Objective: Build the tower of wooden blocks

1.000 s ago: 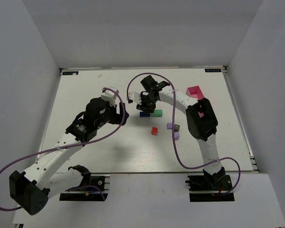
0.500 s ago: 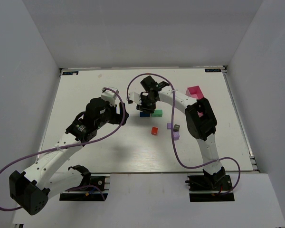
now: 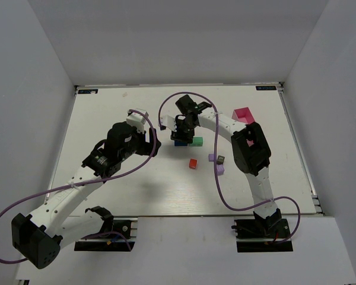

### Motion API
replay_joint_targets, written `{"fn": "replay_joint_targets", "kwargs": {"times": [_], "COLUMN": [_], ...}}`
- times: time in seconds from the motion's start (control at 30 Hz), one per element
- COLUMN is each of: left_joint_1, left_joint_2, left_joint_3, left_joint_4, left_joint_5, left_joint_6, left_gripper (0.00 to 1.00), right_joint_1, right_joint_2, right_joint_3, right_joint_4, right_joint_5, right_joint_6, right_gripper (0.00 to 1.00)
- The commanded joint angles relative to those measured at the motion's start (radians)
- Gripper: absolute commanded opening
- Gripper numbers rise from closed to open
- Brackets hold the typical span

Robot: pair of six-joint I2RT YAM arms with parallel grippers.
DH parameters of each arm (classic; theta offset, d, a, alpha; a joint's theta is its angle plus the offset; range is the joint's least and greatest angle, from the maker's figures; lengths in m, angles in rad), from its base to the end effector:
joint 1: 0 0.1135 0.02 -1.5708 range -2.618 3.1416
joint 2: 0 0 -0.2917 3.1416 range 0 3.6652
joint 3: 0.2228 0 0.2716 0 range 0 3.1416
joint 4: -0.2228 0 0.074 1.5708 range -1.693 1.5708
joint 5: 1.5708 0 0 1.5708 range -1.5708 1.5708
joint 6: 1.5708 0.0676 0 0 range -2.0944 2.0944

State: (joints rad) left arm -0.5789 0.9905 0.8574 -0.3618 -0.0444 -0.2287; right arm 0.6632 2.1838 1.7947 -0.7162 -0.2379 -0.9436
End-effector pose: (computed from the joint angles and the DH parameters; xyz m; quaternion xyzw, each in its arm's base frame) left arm 0.2152 -0.1371 0.3146 0.1384 0.8474 -0.1837 0.4785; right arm 0.3987 0.3317 0.1823 -0.7144 0.6511 0.0823 0.2429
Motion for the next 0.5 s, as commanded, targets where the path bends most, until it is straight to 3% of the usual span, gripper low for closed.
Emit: {"fn": "replay_joint_targets", "kwargs": {"times": [0.0, 0.17, 0.3, 0.47], "left_joint_1": [0.004, 0.004, 0.004, 0.004], "left_joint_2": [-0.019, -0.019, -0.019, -0.019], "left_joint_3": [-0.006, -0.006, -0.006, -0.006], "left_joint_4": [0.014, 0.014, 0.014, 0.014], "left_joint_5": [0.008, 0.008, 0.008, 0.008], "left_joint_6": [0.005, 0.005, 0.005, 0.005], "left_gripper": [0.91, 0.91, 0.91, 0.91], "right_joint_1": [0.004, 0.003, 0.006, 0.006], "right_joint_2": [-0.009, -0.013, -0.022, -0.045], "right_joint_3": [0.005, -0.004, -0.012, -0.029], "right_joint_4": [-0.012, -0.006, -0.003, 0.009], "right_joint_5": [-0.011, -0.012, -0.015, -0.015], "right_joint_6": [-0.012, -0.011, -0.009, -0.004], "right_gripper": [0.6, 0.7, 0.9, 0.9]}}
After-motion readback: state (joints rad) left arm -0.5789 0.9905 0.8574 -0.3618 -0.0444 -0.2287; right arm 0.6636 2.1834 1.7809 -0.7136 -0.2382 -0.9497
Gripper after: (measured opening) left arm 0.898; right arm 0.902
